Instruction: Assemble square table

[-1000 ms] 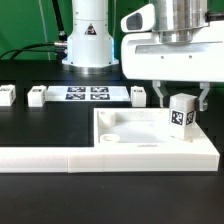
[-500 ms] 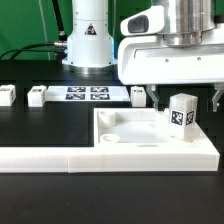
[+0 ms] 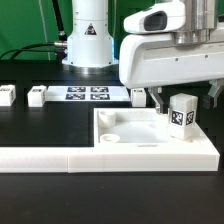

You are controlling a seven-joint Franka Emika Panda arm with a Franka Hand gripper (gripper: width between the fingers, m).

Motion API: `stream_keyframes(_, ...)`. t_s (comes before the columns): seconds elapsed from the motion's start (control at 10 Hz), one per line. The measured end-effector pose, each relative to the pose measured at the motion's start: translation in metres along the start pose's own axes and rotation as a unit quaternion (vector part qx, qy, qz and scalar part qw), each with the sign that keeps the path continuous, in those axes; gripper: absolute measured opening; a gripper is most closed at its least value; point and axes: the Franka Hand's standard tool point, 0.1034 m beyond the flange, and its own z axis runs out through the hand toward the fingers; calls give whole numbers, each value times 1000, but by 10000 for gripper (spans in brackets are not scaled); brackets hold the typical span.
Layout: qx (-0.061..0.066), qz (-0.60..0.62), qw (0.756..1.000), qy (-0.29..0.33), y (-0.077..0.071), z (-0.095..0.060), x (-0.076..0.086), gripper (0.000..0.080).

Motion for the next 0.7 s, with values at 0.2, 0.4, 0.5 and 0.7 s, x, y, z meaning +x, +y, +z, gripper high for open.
stream_keyframes(0.2, -3, -76, 997, 0, 1, 0, 0, 649)
stream_keyframes(0.4, -6, -152, 988, -1, 1, 0, 0, 649)
stream_keyframes(0.5, -5, -172, 985, -1, 1, 0, 0, 649)
stream_keyframes(0.7, -5, -168, 986, -1, 1, 0, 0, 526)
